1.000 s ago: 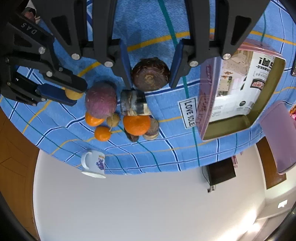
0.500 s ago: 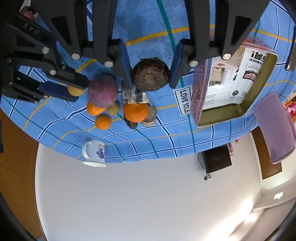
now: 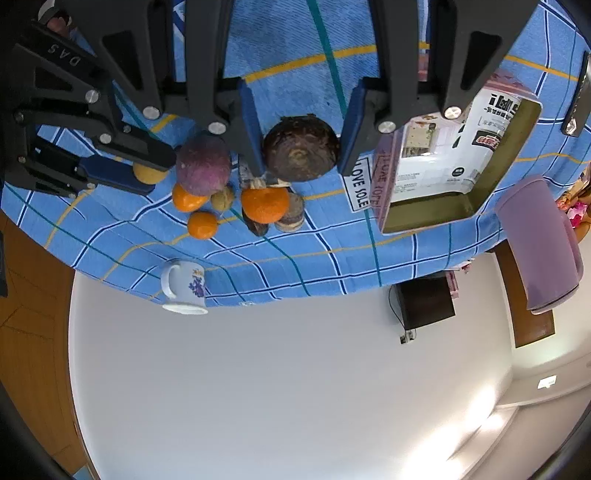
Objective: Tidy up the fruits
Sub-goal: 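Close the left tool on the brown fruit while the right tool closes on the yellow fruit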
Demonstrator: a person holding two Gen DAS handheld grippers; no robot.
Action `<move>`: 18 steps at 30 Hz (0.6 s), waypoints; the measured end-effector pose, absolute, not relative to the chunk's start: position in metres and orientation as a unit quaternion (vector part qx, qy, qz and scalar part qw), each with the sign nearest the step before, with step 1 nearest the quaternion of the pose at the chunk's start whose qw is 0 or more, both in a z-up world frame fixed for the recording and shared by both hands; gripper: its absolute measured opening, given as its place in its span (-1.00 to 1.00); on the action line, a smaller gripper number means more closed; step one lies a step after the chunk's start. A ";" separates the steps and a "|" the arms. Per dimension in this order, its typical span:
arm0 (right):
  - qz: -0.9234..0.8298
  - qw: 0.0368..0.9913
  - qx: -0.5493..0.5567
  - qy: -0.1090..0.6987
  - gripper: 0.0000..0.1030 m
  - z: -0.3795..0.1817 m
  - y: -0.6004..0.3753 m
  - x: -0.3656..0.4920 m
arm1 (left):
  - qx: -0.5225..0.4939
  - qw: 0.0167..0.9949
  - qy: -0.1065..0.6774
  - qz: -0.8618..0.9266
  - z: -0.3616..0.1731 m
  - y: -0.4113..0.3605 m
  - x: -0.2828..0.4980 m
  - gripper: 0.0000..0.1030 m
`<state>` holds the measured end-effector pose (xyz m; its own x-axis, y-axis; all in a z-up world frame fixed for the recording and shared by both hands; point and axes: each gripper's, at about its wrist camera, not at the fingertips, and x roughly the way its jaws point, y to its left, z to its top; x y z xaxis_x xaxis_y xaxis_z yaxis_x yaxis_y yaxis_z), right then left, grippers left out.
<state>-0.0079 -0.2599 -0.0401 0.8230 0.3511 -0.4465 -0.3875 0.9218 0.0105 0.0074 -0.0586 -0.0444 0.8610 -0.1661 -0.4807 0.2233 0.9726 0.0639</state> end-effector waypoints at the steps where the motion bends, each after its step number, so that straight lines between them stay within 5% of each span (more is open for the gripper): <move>1: 0.194 0.954 -0.041 0.225 -0.47 -0.040 -0.260 -0.008 | 0.058 0.964 0.241 -0.100 -0.044 -0.058 0.007 -0.20; 18: 0.196 0.960 -0.045 0.194 -0.47 -0.026 -0.257 -0.014 | 0.056 0.975 0.196 -0.093 -0.028 -0.053 -0.005 -0.20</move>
